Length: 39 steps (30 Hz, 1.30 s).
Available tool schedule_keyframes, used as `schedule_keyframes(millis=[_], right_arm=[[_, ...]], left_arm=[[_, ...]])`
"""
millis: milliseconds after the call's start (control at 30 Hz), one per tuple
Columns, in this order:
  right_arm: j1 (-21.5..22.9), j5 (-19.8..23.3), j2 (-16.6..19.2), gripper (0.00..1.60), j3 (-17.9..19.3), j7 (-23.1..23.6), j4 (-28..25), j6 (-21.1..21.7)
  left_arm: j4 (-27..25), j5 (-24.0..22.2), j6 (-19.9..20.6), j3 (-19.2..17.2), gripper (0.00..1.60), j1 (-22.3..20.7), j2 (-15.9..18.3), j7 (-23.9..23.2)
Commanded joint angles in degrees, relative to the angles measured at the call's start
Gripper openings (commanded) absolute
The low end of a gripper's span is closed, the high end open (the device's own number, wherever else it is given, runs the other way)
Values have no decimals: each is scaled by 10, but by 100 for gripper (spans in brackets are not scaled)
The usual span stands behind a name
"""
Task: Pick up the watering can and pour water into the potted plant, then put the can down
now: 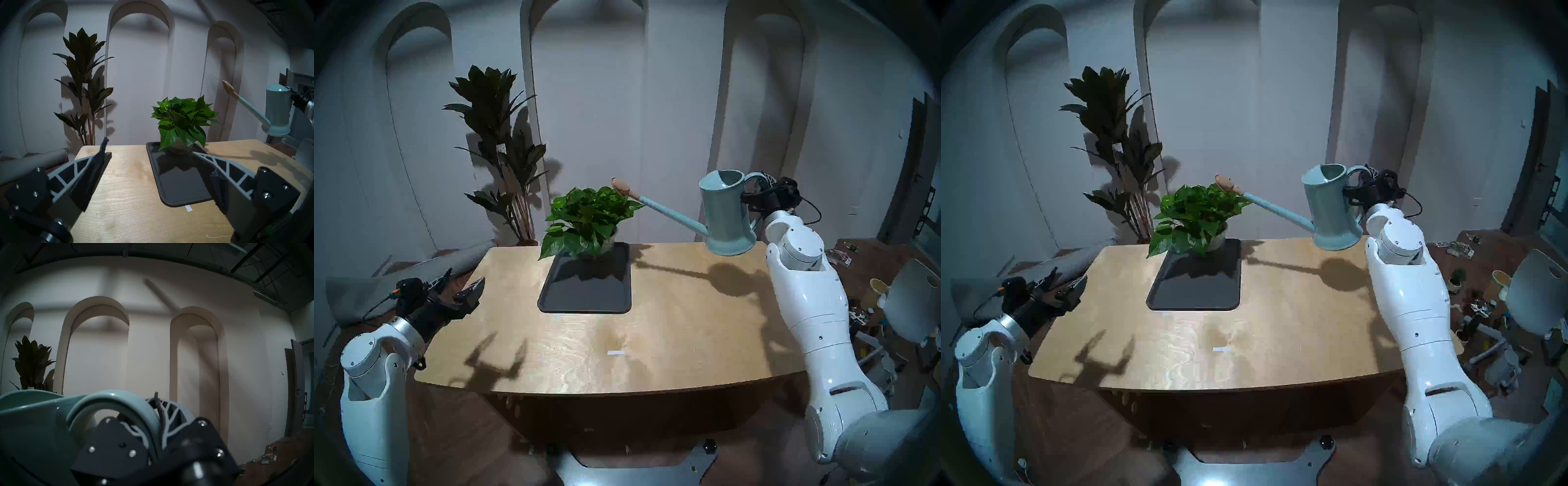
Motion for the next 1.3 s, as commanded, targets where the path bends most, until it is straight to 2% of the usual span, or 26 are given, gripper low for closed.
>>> schedule_keyframes(millis=[0, 633, 1267], right_arm=[[64, -4, -13, 0, -6, -9, -9, -2], [106, -42, -13, 0, -19, -26, 12, 20], [150, -106, -2, 0, -48, -25, 7, 43]], left_arm=[[-7, 0, -2, 0, 160, -3, 2, -1], [-6, -2, -2, 0, 160, -3, 3, -1], [-5, -3, -2, 0, 160, -3, 3, -1]])
